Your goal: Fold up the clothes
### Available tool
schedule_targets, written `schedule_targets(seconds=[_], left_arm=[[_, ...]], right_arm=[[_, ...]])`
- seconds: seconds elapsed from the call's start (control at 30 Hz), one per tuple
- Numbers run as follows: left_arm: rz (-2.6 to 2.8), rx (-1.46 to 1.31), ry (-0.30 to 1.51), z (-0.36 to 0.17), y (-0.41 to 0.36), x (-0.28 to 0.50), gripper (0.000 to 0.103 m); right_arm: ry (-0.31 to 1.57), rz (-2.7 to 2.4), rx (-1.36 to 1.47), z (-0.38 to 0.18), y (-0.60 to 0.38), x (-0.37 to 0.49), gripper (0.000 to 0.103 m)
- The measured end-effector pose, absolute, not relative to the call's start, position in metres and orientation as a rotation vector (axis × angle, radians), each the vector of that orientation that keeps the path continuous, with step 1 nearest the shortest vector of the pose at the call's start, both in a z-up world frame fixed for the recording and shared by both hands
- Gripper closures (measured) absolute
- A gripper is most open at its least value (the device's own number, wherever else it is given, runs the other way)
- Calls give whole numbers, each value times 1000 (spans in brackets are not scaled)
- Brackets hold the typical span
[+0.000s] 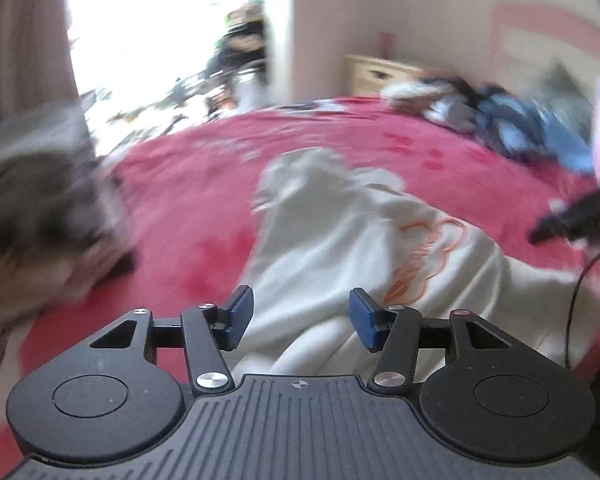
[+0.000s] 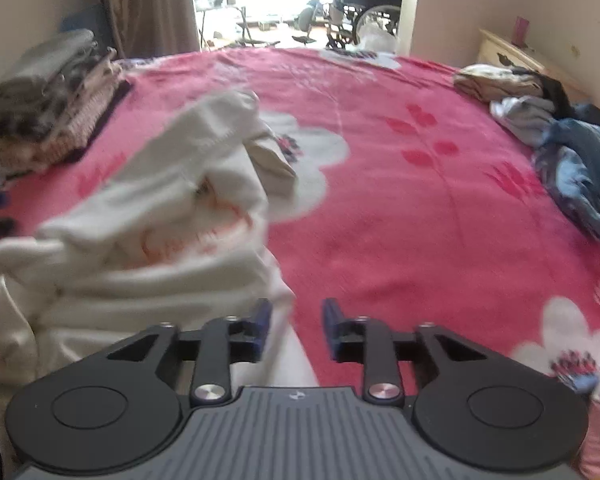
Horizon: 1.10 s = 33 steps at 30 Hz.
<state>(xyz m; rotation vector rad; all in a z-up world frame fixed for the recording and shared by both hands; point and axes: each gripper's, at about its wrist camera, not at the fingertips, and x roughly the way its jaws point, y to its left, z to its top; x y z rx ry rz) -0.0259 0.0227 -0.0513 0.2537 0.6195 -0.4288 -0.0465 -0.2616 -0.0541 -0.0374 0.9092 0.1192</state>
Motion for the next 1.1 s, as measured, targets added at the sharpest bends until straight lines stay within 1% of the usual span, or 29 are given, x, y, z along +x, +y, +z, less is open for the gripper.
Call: schedule_targets(seconds=[0.07,0.1,0.17,0.23,0.27,0.3,0.4,0.5,0.63,0.73,0.87,0.97,1.1], left_arm=[[-480,315,607,-68,-12,-5,50],[-505,354,616,-79,-26,6,50],[-502,443,650,-101,-54,27,53],[-457,489,686,-119,-69,48,75],[-447,462,710,-120,-68,56,77],[-441,425,735,-119,-65,64,82],[-360,304,694,-98,-39,67,95],[-200,193,620,-69,10,64,97],[-6,53,633,-44,73,69,99],[72,15,620,-32,102,68,99],[69,-32,639,-18,122,54,99],[46,8,642,-12,125,34,99],[30,53,659,-15,131,16,99]], right_arm=[[895,129,-27,-52,-256,-42,64],[890,136,-22,-51,-255,-42,61],[885,138,-19,-49,-255,-42,59],[892,122,-23,-50,-259,-44,57],[899,107,-28,-51,-262,-45,57],[903,97,-32,-52,-265,-45,57],[890,92,-29,-51,-275,-37,57],[864,104,-25,-51,-281,-23,56],[833,147,-79,-60,-268,18,56],[776,211,-119,-66,-250,49,52],[712,319,-166,-75,-219,88,50],[678,403,-266,-77,-186,93,49],[583,472,-454,-84,-151,88,48]])
